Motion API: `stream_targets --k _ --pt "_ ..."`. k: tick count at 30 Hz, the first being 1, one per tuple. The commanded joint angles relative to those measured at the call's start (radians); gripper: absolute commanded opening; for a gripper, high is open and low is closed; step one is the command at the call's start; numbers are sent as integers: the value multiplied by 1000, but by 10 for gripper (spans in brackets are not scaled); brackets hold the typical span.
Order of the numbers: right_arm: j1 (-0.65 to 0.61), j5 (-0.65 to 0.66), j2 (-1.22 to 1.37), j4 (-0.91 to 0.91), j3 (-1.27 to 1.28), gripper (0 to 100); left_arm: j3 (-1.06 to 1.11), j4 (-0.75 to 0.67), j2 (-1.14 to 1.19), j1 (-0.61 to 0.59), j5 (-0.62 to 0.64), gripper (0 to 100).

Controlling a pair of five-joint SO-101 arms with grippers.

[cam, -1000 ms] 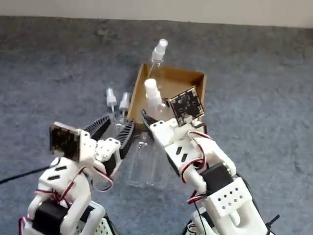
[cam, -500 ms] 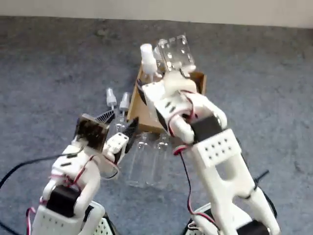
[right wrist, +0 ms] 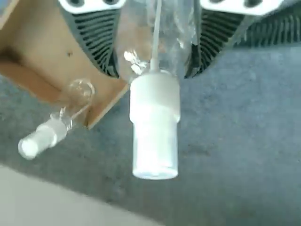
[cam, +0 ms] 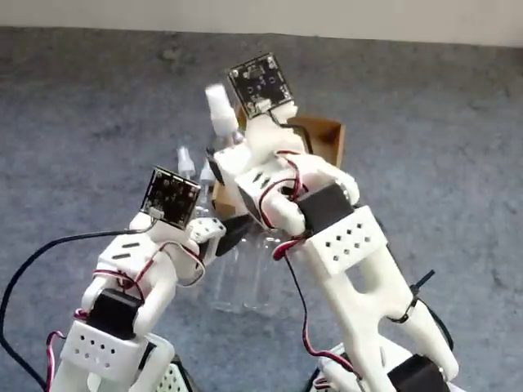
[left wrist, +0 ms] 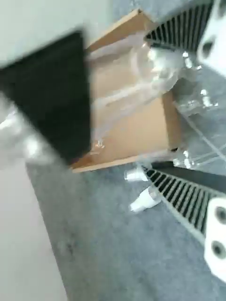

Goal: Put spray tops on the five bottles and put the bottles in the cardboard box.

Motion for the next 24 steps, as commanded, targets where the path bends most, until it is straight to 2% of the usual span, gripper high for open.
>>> stream_targets --k 1,9,17,20,24 --pt "-19 -8 -88 24 -5 3 -1 -114 7 -61 -3 320" --pt "-28 -3 -252 54 73 3 7 -127 7 -61 -8 299" --pt "-19 6 -298 93 81 3 7 -124 4 -62 -8 299" --pt "58 58 -297 51 81 3 7 -124 -5 -61 -8 299" --pt "242 110 -266 -45 81 3 7 -126 -5 -65 -6 298"
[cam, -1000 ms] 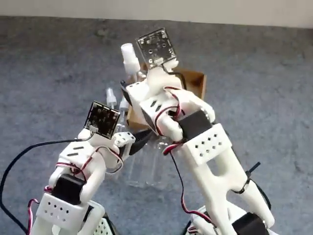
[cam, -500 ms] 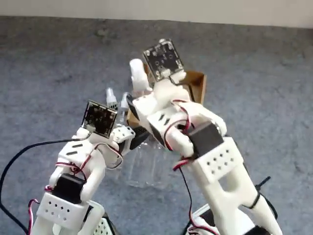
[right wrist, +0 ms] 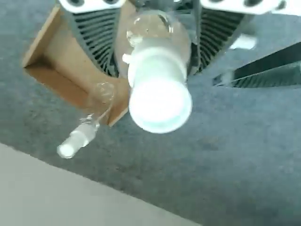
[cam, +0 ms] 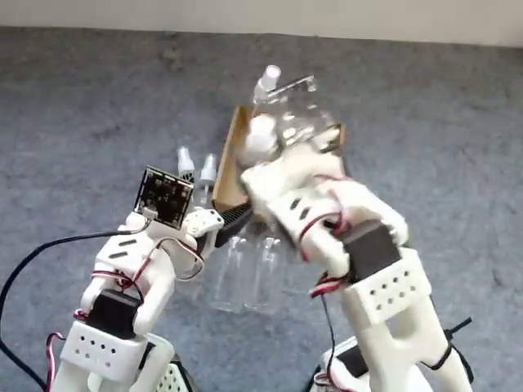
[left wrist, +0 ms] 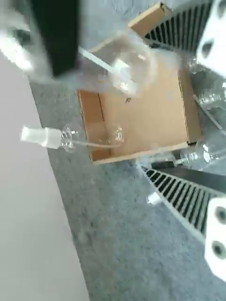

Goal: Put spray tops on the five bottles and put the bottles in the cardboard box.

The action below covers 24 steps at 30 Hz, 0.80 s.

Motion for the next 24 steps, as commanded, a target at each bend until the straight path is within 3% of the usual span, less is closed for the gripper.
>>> stream_targets --k 1,8,24 --pt "168 49 22 -94 -16 3 -2 -23 -7 -21 -6 298" --pt "305 52 303 -239 -19 3 2 -21 1 -22 -6 298" --pt "314 49 670 -616 -21 3 36 -25 -5 -22 -11 298"
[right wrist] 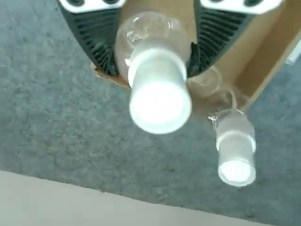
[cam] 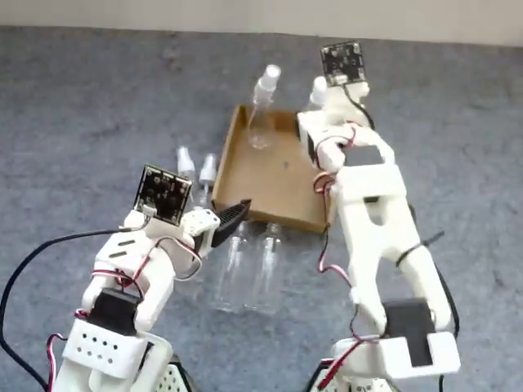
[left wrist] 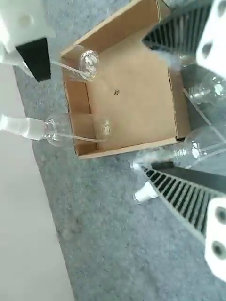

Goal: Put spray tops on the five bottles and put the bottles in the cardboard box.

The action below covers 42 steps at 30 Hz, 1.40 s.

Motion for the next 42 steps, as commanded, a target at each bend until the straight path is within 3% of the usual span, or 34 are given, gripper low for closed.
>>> stream_targets --k 1,15,19,35,42 --pt "12 0 25 -85 -22 3 -4 -25 -5 -12 -9 298" --pt "21 -43 163 -174 -88 3 -4 -25 -5 -12 -9 298" --pt "22 -112 202 -173 -119 3 -4 -25 -5 -12 -9 298" --pt "22 -112 220 -173 -120 8 -4 -25 -5 -12 -9 298" --pt "16 -117 220 -173 -124 163 -4 -25 -5 -12 -9 298"
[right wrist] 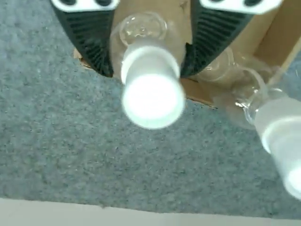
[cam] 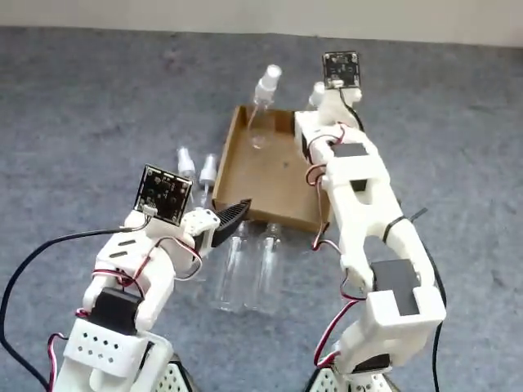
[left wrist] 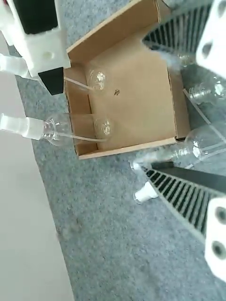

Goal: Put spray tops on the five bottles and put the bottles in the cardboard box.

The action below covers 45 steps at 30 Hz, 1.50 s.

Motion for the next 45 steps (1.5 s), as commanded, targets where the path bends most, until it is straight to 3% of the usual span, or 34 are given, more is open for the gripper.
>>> stream_targets --k 1,9,19,39,45 --pt "7 -5 -7 -19 -59 179 -4 -25 -5 -12 -9 298" --pt "5 -5 -8 -16 -59 248 -4 -25 -5 -12 -9 298" --pt "5 -5 -16 -2 -91 263 -4 -25 -5 -12 -9 298" --pt "12 -5 -16 700 -708 259 -7 -25 -5 -13 -9 298" --pt "24 0 -16 901 -871 113 -50 -25 5 -85 -6 298"
